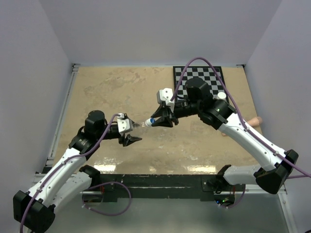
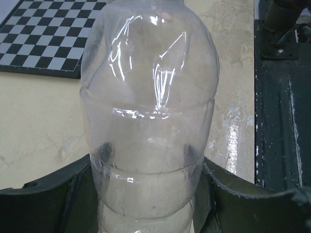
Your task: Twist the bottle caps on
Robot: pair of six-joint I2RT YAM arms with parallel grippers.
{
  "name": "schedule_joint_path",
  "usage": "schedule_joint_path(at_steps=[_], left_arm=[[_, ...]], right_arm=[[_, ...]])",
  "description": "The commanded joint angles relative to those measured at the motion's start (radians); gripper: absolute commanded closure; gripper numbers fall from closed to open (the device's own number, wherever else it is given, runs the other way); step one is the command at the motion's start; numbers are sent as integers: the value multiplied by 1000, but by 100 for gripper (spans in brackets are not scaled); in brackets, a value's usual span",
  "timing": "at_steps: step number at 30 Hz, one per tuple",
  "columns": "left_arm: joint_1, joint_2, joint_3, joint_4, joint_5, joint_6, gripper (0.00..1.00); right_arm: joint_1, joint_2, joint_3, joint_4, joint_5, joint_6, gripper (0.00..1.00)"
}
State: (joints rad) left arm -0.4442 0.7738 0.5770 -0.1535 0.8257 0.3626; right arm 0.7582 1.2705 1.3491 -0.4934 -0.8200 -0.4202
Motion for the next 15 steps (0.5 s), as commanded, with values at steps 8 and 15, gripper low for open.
schedule_joint_path(at_steps=[8, 15], left_arm=[[-39, -17, 64, 187, 27, -29, 100], [-67, -21, 52, 229, -14, -42, 100]], right_arm=[[7, -14, -7, 10, 24, 33, 100], [7, -13, -51, 127, 33, 193, 100]])
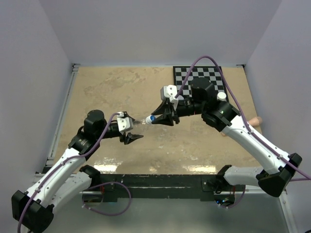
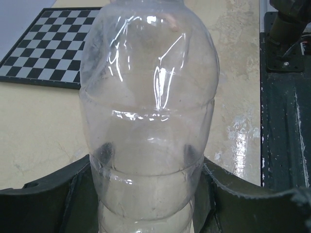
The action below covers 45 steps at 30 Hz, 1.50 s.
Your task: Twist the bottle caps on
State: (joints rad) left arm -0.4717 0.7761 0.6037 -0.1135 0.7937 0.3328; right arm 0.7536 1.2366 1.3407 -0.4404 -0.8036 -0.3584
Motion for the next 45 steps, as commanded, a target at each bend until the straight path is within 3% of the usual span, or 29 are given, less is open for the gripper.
schedule_joint_path(at_steps=[1, 10, 19, 29, 40, 44, 45], left_arm=[[-48, -26, 24, 192, -6, -12, 100], [-113, -69, -36, 371, -257, -118, 100], [-247, -51, -71, 506, -424, -170, 100], [-370, -14, -137, 686, -778, -231, 100], [-395, 57, -142, 692, -818, -259, 100], [-395, 77, -137, 661, -798, -278, 100], [-395, 83, -136, 658, -798, -282, 100]], right_arm=[[12, 26, -44, 83, 35, 150, 100], [12, 6, -74, 158, 242, 335, 100], [12, -11, -126, 216, 326, 483, 100], [13, -26, -159, 229, 455, 593, 100], [13, -54, -199, 290, 481, 627, 100], [13, -49, -180, 287, 457, 615, 86], [13, -51, -176, 292, 442, 612, 74]])
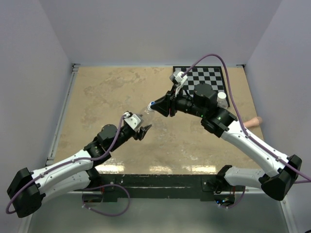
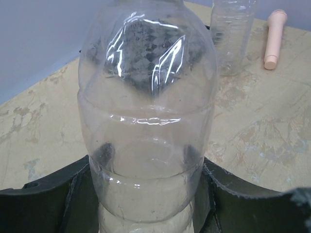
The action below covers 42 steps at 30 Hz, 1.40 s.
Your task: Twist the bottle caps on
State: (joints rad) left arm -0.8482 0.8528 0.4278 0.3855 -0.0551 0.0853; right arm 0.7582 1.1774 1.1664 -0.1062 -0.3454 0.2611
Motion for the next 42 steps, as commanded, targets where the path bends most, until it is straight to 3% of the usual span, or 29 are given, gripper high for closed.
schedule_joint_path(at_steps=[1, 5, 8, 13, 18, 22, 26, 42], left_arm=[[-18, 9, 37, 158, 51, -42, 100], [-17, 26, 25, 156, 51, -76, 100], [-15, 35, 8, 173, 95, -113, 100], [15, 26, -43, 231, 171, -174, 100], [153, 11, -139, 409, 429, -321, 100], [207, 41, -170, 550, 598, -392, 100], [209, 69, -155, 612, 707, -407, 100], [210, 115, -69, 563, 830, -360, 100]], right_arm=[[9, 4, 2, -41, -23, -16, 67], [9, -31, 27, -26, -27, -55, 39], [9, -67, 47, -10, -36, -92, 25], [6, -122, 68, -6, -29, -175, 15], [-39, -144, 72, -12, -140, -253, 15], [-131, -170, -20, 133, -482, -302, 17], [-138, -144, -30, 143, -604, -361, 19], [-140, -110, -39, 169, -691, -398, 17]])
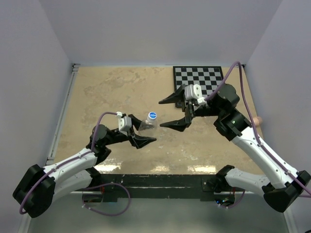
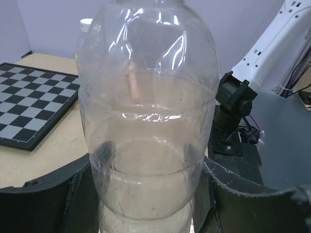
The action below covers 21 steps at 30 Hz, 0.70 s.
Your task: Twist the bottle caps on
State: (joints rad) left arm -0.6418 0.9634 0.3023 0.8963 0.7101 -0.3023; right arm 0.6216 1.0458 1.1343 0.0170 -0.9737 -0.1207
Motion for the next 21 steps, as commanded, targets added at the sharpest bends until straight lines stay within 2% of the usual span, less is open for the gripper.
schedule_joint_path(at_steps=[1, 5, 21], left_arm=[[4, 8, 60, 49, 72, 34, 100], [2, 9, 72, 30, 94, 51, 100], [2, 43, 121, -13, 155, 74, 100]], right_arm=[[-2, 26, -5, 55, -69, -8, 18], [-2, 36, 1, 78, -103, 13, 25], [0, 74, 12, 75, -175, 47, 41]])
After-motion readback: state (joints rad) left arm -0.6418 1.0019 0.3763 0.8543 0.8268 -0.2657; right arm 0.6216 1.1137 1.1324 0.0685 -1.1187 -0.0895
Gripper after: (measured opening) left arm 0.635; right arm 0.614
